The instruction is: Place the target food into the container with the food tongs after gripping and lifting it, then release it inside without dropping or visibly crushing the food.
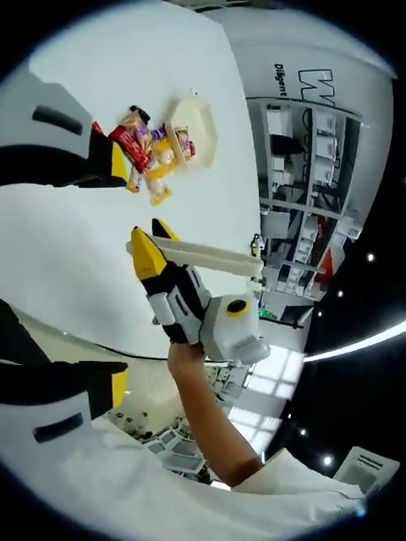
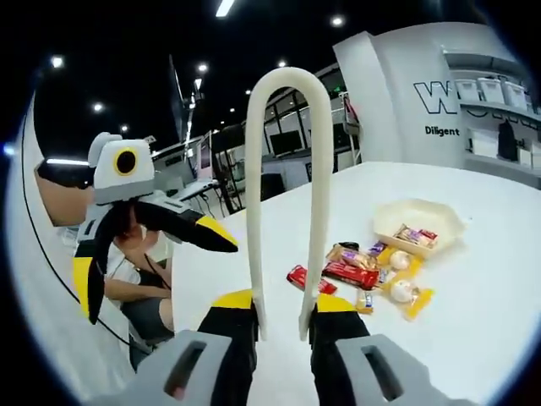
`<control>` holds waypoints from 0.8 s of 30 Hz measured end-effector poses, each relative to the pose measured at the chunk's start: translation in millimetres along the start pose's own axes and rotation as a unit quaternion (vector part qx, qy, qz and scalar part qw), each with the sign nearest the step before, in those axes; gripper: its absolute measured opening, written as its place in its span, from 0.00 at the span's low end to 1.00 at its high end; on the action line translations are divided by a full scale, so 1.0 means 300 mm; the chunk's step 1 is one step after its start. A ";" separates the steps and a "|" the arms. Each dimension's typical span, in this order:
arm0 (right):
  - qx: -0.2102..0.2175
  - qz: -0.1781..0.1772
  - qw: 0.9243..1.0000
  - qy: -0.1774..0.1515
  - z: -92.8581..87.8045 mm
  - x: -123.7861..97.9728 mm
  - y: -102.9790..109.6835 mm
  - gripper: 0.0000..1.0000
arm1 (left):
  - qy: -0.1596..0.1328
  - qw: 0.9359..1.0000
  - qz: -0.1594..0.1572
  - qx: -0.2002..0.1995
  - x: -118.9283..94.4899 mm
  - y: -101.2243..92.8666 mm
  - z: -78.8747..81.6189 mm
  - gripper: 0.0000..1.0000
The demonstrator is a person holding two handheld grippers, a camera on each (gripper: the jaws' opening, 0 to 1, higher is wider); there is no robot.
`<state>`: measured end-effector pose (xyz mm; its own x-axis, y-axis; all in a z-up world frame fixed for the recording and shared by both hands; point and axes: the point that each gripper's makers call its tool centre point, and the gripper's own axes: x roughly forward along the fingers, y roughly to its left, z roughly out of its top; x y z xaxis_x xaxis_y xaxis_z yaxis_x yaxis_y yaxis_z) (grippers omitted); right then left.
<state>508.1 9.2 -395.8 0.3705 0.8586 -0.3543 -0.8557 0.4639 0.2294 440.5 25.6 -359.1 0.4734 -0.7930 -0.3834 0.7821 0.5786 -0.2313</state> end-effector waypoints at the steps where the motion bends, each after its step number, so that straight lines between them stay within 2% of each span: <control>1: 0.000 -0.004 1.000 0.001 -0.002 0.002 -0.015 0.17 | -0.006 1.000 0.009 -0.012 -0.005 0.010 0.002 0.85; 4: -0.001 -0.017 1.000 0.002 -0.006 0.006 -0.053 0.18 | -0.010 1.000 0.025 -0.012 -0.021 0.026 0.001 0.89; 7: -0.004 -0.026 1.000 0.004 -0.003 0.014 -0.088 0.18 | -0.021 0.999 0.043 -0.019 -0.037 0.044 0.007 0.99; 16: -0.025 -0.047 0.998 0.017 0.019 0.047 -0.195 0.18 | -0.023 0.996 0.077 -0.030 -0.087 0.067 -0.013 0.99; 24: -0.038 -0.063 0.997 0.021 0.041 0.067 -0.239 0.18 | -0.022 0.993 0.110 -0.047 -0.126 0.095 -0.030 0.99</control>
<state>581.3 -4.2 -408.2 0.4622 0.7839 -0.4147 -0.8288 0.5481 0.1125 441.3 74.0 -359.2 0.6471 -0.6522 -0.3947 0.6175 0.7521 -0.2303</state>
